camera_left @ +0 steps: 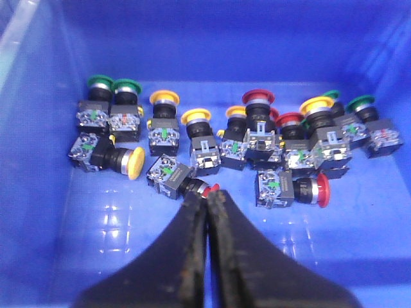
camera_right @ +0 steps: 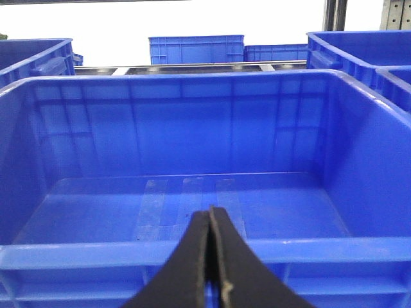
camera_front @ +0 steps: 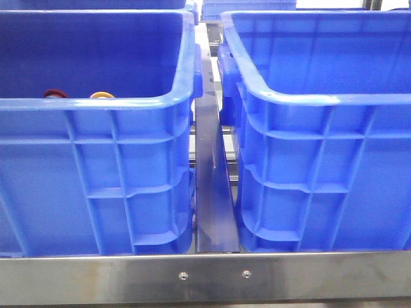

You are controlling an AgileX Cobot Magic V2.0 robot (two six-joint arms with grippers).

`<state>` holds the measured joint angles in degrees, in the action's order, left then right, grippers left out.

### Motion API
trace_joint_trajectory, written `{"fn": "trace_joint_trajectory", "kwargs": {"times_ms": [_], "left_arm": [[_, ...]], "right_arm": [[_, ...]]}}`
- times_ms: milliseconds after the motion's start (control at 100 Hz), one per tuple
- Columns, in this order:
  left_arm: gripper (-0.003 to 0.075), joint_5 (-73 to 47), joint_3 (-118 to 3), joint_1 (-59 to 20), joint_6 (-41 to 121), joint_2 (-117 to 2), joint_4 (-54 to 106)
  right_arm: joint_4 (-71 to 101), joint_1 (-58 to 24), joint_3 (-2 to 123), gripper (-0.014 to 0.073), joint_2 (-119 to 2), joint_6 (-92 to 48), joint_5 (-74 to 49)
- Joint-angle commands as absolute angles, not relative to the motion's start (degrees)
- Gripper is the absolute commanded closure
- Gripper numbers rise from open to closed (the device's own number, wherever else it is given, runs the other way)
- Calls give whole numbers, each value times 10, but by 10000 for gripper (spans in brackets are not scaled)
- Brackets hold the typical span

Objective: Pick red and yellow buttons and place in box

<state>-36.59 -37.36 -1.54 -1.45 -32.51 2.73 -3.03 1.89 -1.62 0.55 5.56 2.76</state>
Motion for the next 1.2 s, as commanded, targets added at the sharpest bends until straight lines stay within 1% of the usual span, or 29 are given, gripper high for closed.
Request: {"fn": "trace_joint_trajectory", "kwargs": {"times_ms": [0,80,130,180,200,250,330,520,620,800,1190], "left_arm": [[610,-341,-420,-18,-8,-384,36],[479,-345,-446,-18,0,-429,36],[381,-345,-460,-18,5,-455,40],[306,-348,-476,-18,15,-480,50],[280,-349,-483,-18,18,-489,56],[244,-355,-500,-18,18,-516,73],[238,-381,-534,-18,19,-564,101],[239,-472,-624,-20,20,-678,103],[239,-503,-667,-38,24,-729,103],[239,-504,-730,-70,33,-814,94],[239,-544,-814,-74,33,-948,115]], "right_arm": [[-28,22,-19,687,17,52,73],[-28,22,-19,687,17,52,73],[-28,22,-19,687,17,52,73],[-28,22,-19,687,17,52,73],[-28,22,-19,687,17,52,73],[-28,22,-19,687,17,52,73],[-28,22,-19,687,17,52,73],[-28,22,-19,687,17,52,73],[-28,22,-19,687,17,52,73],[-28,22,-19,687,17,52,73],[-28,22,-19,687,17,52,73]]}}
